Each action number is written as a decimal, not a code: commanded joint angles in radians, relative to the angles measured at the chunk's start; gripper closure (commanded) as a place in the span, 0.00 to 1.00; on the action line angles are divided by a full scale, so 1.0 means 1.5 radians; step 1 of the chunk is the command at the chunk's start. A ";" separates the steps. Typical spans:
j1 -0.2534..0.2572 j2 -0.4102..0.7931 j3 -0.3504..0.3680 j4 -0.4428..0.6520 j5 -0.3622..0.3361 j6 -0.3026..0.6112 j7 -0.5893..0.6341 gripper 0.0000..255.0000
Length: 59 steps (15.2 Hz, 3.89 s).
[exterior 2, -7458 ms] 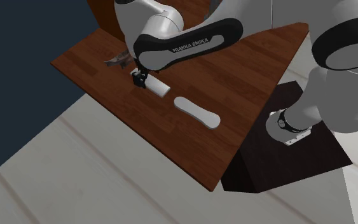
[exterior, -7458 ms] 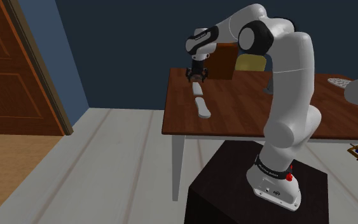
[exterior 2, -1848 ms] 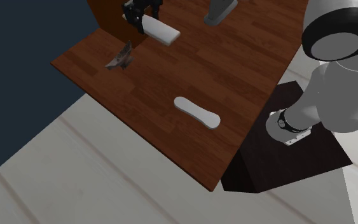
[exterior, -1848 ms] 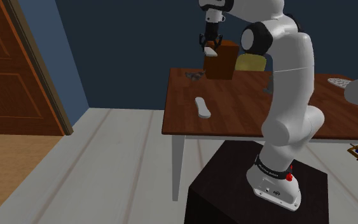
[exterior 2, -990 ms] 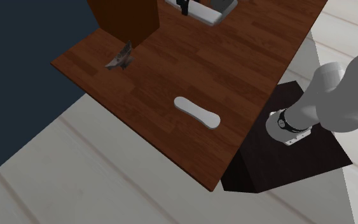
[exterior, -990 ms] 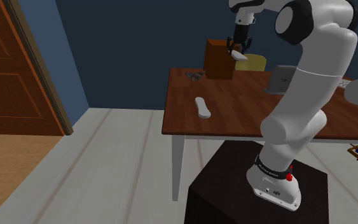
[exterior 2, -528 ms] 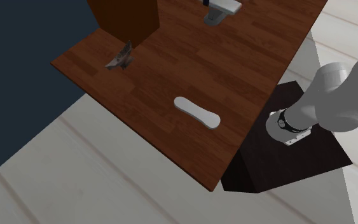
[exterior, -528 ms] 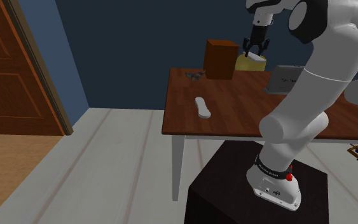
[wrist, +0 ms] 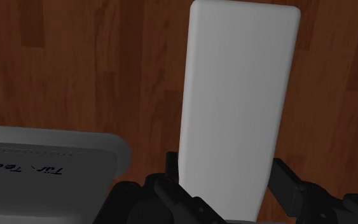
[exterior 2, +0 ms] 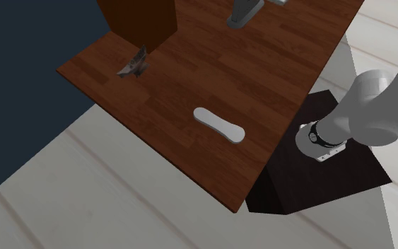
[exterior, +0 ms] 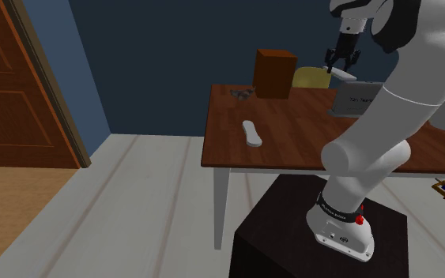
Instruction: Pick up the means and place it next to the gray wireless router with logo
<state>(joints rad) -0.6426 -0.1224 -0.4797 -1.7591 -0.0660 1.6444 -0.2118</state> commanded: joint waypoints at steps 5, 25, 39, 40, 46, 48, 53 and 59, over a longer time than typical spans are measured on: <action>-0.041 -0.007 -0.055 -0.003 -0.010 0.001 -0.095 1.00; -0.144 0.087 -0.193 0.025 0.041 0.055 -0.343 1.00; -0.145 0.096 -0.194 -0.093 0.047 0.179 -0.347 1.00; -0.146 0.098 -0.194 -0.100 0.048 0.188 -0.348 1.00; -0.148 0.114 -0.195 -0.140 0.061 0.240 -0.357 1.00; -0.149 0.121 -0.195 -0.153 0.067 0.257 -0.360 1.00; -0.153 0.142 -0.194 -0.180 0.084 0.299 -0.372 1.00; -0.159 0.172 -0.191 -0.208 0.111 0.348 -0.391 1.00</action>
<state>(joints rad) -0.8786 0.1262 -0.7672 -2.0681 0.0916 2.1562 -0.7922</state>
